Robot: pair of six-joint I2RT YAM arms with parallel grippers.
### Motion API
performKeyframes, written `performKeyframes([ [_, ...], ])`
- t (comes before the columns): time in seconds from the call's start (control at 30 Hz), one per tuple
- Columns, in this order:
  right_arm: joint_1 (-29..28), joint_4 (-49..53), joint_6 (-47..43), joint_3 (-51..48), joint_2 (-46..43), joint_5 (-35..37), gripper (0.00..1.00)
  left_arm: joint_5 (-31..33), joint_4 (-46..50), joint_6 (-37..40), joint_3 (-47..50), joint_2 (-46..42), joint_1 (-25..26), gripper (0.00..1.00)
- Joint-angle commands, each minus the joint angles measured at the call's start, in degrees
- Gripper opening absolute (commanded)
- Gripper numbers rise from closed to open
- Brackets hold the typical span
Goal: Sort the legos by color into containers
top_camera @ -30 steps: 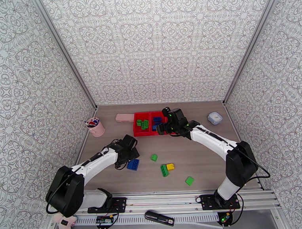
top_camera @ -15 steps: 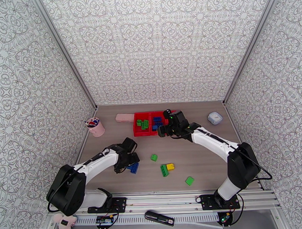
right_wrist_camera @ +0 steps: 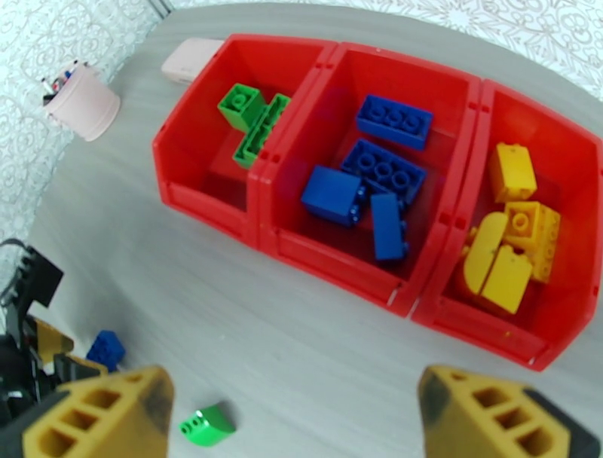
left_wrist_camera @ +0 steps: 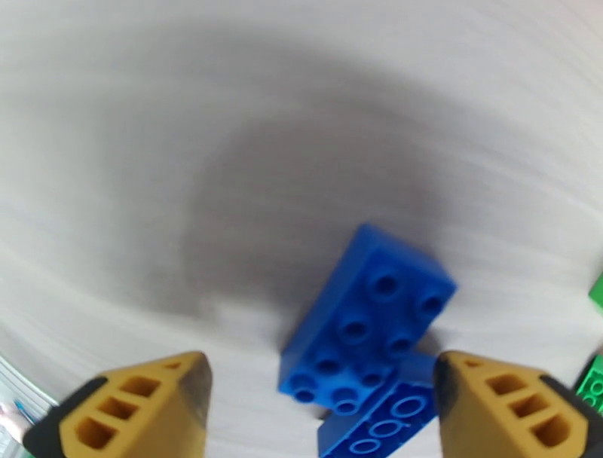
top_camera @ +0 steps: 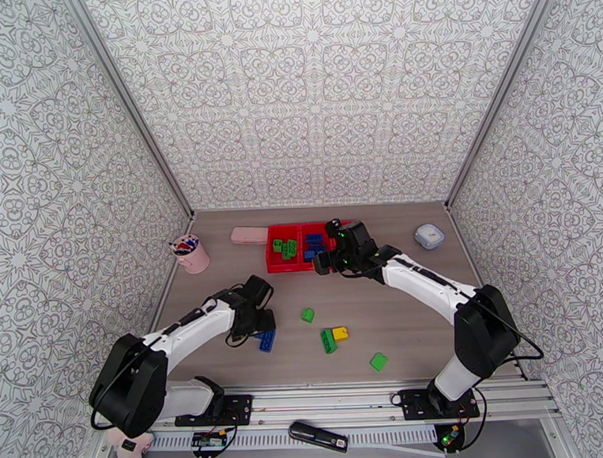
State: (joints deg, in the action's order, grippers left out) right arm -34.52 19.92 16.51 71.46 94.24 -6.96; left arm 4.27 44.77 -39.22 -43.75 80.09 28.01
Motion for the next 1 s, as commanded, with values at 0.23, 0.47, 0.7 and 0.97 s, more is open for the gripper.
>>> performKeyframes([
  [0.23, -0.4, -0.5, 1.8, -3.1, -3.5, -0.2, 0.89, -1.3, -2.0, 10.0, -3.9, 8.6, 0.2, 0.59],
  [0.47, -0.4, 1.3, 2.0, -4.0, -6.4, 1.2, 0.89, -0.4, -3.1, 10.3, -4.7, 8.8, 0.6, 0.37],
  [0.7, -0.4, 1.9, 3.1, -7.0, -11.5, 3.1, 0.89, 1.9, -5.7, 8.7, -6.3, 2.1, 2.1, 0.26],
  [0.97, -0.4, -0.8, 5.3, -12.3, -17.1, 3.9, 0.88, 3.0, -16.6, 5.9, -11.4, 0.7, 3.1, 0.28],
])
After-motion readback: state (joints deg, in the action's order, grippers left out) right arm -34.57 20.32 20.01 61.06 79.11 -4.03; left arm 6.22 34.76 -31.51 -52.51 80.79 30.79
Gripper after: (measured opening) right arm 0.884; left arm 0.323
